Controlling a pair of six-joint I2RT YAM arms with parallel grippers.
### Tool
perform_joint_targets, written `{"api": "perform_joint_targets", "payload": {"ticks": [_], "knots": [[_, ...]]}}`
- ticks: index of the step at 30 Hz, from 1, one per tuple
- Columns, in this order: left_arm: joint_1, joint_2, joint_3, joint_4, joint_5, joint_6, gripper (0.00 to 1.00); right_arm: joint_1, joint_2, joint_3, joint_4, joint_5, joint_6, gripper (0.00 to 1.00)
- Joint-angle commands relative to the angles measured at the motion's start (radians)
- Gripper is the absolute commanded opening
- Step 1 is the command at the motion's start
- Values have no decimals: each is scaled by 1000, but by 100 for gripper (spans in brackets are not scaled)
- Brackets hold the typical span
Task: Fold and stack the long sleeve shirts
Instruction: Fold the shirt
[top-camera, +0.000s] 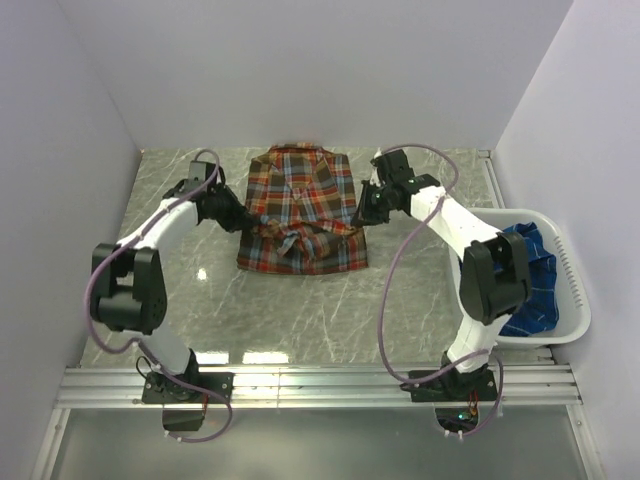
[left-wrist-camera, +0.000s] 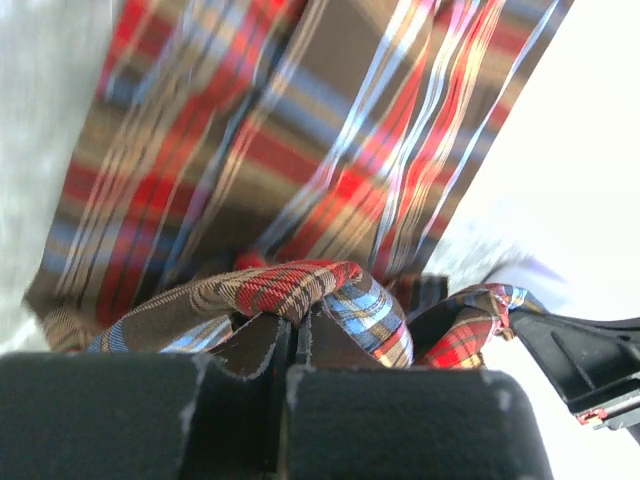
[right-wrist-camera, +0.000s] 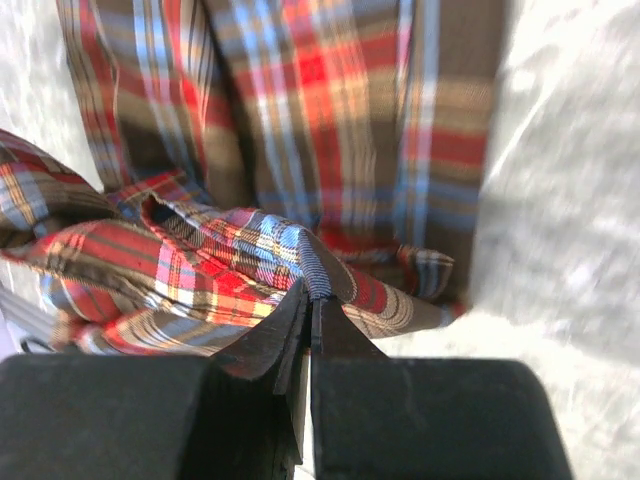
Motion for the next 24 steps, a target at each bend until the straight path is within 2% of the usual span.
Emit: {"api": "perform_joint_targets", "payload": {"ticks": [1,9,13,16,17,18,20,23,24], "knots": [[24,75,96,65,-3,18,3,-32,66,110,70,-13,-12,0],[40,266,212,124,-57,19,7,-61,257,255,144,-31,-6,1],[40,326,245,161,-83,24,13,-68,328,312,158,-39,0,8],[40,336,254,195,-90,27,23,-68,359,335,166,-49,-3,16],[40,331,251,207,-95,28,28,-68,363,342,162,-43,-6,24],[40,328,249,229,-100,28,37,-67,360,348,161,-37,-13,27],[40,317,263,236,-107,36,42,-70,350,365,153,-17,-24,38],[40,279,284,241,-119,60,53,-68,285,370,150,46,-59,50],[40,262,288,238,-127,67,56,-65,241,365,146,93,-84,51]]}}
